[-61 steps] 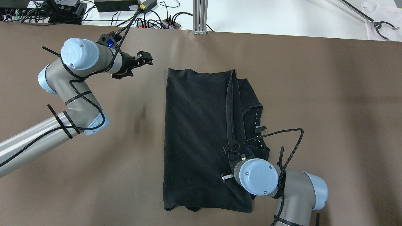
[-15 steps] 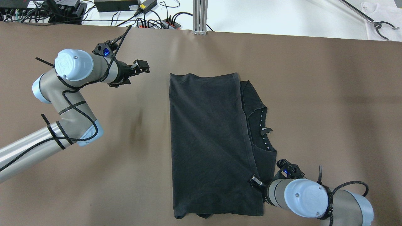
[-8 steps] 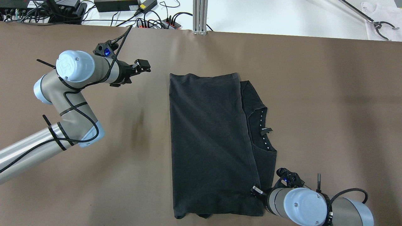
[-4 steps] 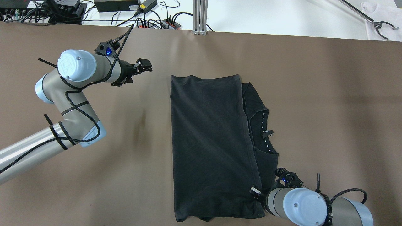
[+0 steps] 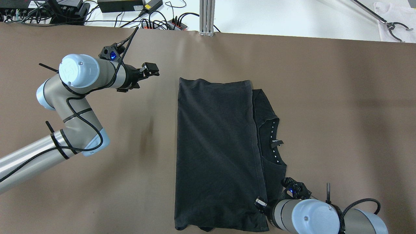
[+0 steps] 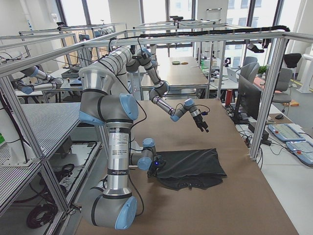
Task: Fold clothes
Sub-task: 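Bring the left gripper to the shirt's near end beside the right gripper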
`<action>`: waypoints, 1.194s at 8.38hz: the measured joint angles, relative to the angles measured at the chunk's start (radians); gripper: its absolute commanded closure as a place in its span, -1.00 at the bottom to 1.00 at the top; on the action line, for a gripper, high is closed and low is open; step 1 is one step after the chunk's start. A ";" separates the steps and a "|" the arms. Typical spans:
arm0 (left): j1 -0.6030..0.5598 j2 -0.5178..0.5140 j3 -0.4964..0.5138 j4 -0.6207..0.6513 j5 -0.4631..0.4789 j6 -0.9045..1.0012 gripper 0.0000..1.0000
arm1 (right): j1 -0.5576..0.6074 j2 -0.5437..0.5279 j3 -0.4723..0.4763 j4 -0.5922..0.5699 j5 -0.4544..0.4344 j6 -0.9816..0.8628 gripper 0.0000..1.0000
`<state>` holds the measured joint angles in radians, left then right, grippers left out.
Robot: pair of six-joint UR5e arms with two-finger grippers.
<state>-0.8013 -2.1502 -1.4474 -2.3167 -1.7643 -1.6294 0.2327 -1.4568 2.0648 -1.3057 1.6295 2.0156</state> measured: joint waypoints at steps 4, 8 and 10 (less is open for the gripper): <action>0.297 0.278 -0.367 0.030 0.221 -0.227 -1.00 | -0.071 0.007 0.014 -0.021 -0.008 0.012 1.00; 0.767 0.302 -0.516 0.169 0.590 -0.430 -0.76 | -0.094 0.008 0.015 -0.021 -0.028 0.021 1.00; 0.825 0.308 -0.508 0.178 0.621 -0.449 -0.42 | -0.094 0.011 0.018 -0.021 -0.033 0.021 1.00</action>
<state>0.0234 -1.8418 -1.9554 -2.1389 -1.1436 -2.0785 0.1387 -1.4455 2.0825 -1.3269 1.5964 2.0371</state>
